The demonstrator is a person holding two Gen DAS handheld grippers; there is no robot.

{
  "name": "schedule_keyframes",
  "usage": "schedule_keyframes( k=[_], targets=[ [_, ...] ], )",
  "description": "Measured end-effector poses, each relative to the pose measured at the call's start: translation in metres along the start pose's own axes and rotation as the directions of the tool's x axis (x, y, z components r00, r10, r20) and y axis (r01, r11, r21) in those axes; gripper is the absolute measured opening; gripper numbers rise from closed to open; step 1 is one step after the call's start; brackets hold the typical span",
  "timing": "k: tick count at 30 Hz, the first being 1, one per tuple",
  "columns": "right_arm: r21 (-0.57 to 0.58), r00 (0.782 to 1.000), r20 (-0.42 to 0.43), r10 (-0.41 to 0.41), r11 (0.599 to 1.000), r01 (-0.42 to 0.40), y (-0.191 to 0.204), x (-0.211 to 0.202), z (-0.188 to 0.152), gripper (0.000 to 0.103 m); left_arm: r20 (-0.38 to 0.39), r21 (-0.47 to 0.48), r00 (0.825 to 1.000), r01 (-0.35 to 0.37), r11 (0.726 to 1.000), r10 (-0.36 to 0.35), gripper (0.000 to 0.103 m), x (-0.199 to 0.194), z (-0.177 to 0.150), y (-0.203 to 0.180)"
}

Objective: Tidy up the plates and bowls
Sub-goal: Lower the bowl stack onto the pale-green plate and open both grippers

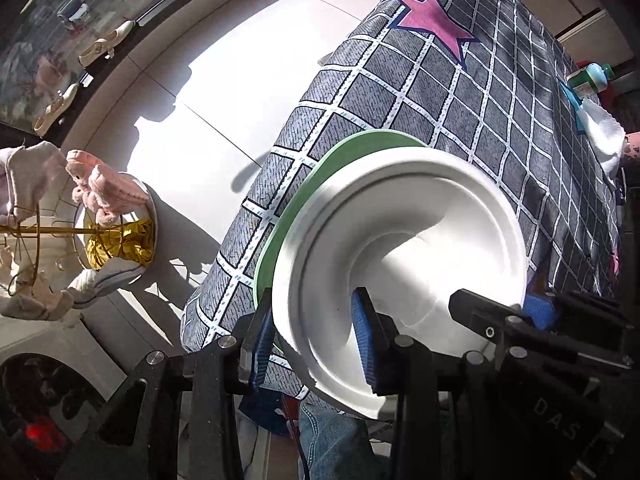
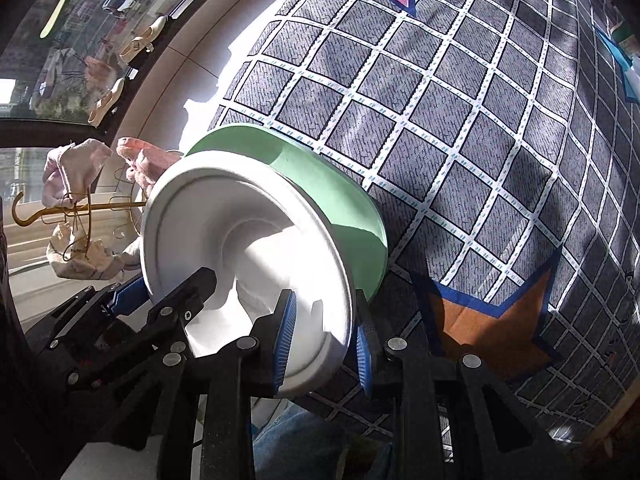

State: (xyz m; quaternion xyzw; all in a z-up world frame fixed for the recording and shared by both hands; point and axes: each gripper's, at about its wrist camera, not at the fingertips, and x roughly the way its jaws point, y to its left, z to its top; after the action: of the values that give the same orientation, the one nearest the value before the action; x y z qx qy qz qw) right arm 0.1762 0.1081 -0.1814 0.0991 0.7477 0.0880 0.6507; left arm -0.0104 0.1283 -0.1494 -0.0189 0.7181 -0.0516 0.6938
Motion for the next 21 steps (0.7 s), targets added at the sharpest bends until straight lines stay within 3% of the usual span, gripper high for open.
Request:
schedule_keyframes(
  k=[4, 7, 10, 11, 13, 14, 21],
  targets=[
    [0.004, 0.999, 0.033, -0.039, 0.999, 0.039, -0.008, -0.012, -0.005, 0.05, 0.004, -0.004, 1.0, 0.002, 1.0, -0.002, 0.047, -0.006, 0.003, 0.001],
    [0.018, 0.999, 0.044, -0.023, 1.0, 0.022, -0.014, -0.019, -0.007, 0.055, 0.032, -0.007, 0.999, 0.013, 1.0, -0.013, 0.056, -0.013, 0.003, 0.001],
    [0.038, 0.998, 0.062, -0.025, 0.999, 0.023, -0.022, -0.027, -0.01, 0.059, 0.081, -0.008, 0.996, -0.049, 0.999, 0.049, 0.085, -0.021, 0.002, 0.004],
    [0.047, 0.998, 0.066, -0.024, 0.999, 0.021, -0.024, -0.029, -0.011, 0.08, 0.091, -0.013, 0.994, -0.058, 0.998, 0.059, 0.086, -0.023, 0.002, 0.008],
    [0.058, 0.996, 0.091, -0.002, 0.998, -0.004, -0.029, -0.035, -0.013, 0.103, 0.084, -0.029, 0.995, -0.058, 0.998, 0.06, 0.09, -0.024, 0.002, 0.016],
    [0.059, 0.995, 0.098, 0.003, 0.998, -0.008, -0.03, -0.037, -0.015, 0.103, 0.079, -0.036, 0.995, -0.059, 0.998, 0.062, 0.102, -0.024, 0.002, 0.019],
    [-0.018, 0.982, 0.175, -0.074, 0.997, 0.078, -0.018, -0.05, -0.027, 0.103, 0.133, 0.046, 0.982, -0.142, 0.989, 0.135, 0.103, -0.032, -0.01, 0.015]
  ],
)
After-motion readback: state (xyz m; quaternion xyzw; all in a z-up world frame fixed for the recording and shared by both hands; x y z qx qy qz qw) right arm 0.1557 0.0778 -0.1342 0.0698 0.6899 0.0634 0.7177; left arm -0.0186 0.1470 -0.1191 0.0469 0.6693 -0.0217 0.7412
